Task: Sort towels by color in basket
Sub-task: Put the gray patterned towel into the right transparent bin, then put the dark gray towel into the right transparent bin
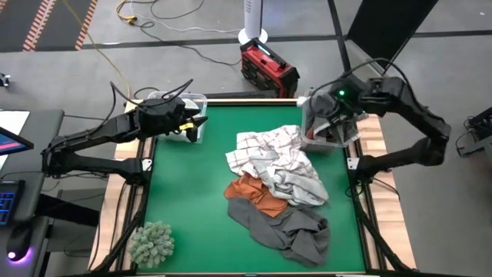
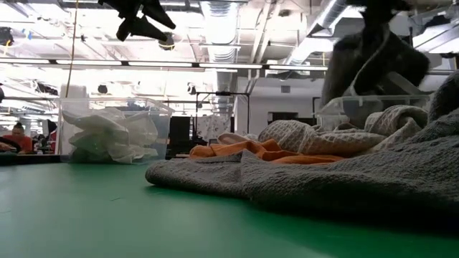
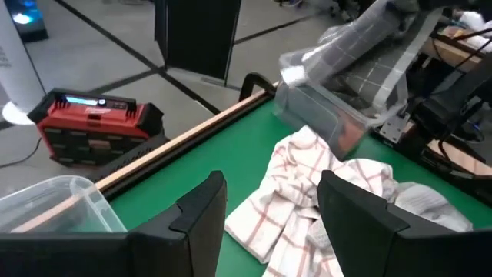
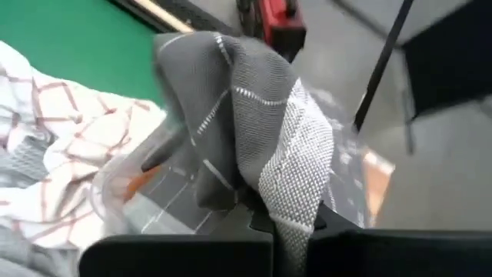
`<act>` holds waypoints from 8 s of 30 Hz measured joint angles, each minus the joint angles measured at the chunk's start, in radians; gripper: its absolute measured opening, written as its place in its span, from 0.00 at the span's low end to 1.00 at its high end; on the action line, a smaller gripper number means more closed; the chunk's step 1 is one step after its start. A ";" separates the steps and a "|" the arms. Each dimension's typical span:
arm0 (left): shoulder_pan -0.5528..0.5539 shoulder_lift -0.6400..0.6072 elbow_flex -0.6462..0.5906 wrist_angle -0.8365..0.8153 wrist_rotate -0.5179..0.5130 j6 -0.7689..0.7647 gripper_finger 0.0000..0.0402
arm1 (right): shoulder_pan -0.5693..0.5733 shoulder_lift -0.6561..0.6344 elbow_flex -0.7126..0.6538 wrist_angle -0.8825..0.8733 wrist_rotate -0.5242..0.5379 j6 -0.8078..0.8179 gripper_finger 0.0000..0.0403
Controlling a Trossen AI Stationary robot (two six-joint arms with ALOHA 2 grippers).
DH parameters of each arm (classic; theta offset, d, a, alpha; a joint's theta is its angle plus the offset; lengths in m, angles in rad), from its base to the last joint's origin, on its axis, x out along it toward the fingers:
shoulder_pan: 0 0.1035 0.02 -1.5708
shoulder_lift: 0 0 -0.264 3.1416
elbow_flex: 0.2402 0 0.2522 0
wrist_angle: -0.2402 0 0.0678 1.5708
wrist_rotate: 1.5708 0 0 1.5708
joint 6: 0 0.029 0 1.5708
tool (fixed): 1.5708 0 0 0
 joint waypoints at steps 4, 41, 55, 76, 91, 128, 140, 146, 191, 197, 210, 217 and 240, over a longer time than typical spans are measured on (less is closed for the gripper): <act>0.000 0.000 0.000 -0.001 0.005 0.003 0.48 | -0.026 -0.043 -0.147 -0.002 -0.027 0.027 0.05; -0.019 0.000 0.000 -0.055 0.013 -0.129 0.48 | -0.291 0.216 -0.703 0.750 -0.687 -0.897 0.06; -0.031 0.000 0.000 -0.054 0.020 -0.136 0.48 | -0.394 0.085 -0.697 0.736 -0.502 -0.461 0.07; -0.032 0.000 0.000 -0.054 0.038 -0.190 0.48 | -0.429 0.235 -0.642 0.856 -0.279 -0.701 0.06; -0.051 0.000 0.000 -0.121 0.066 -0.234 0.48 | -0.326 0.442 -0.665 0.832 -0.303 -0.948 0.06; -0.062 0.000 0.000 -0.153 0.090 -0.245 0.48 | -0.375 0.295 -0.773 0.646 -0.449 -0.781 0.40; -0.062 0.000 0.000 -0.152 0.116 -0.229 0.48 | -0.331 0.050 -0.519 0.385 -0.381 -0.692 0.60; -0.062 0.000 0.000 -0.152 0.116 -0.229 0.48 | -0.283 -0.030 -0.431 0.385 -0.383 -0.716 0.61; -0.124 0.000 0.000 -0.151 0.084 -0.270 0.48 | -0.090 -0.089 -0.386 0.241 -0.148 -0.535 0.04; -0.129 0.000 0.000 -0.153 0.066 -0.264 0.48 | -0.150 -0.109 -0.567 0.364 -0.309 -0.493 0.04; -0.141 0.000 0.000 -0.159 0.066 -0.276 0.48 | -0.297 -0.040 -0.852 0.630 -0.534 -0.604 0.04; -0.147 0.000 0.000 -0.159 0.069 -0.284 0.48 | -0.341 -0.019 -0.793 0.596 -0.533 -0.561 0.13; -0.151 0.000 0.000 -0.159 0.067 -0.281 0.48 | -0.221 -0.068 -0.458 0.289 -0.424 -0.495 0.62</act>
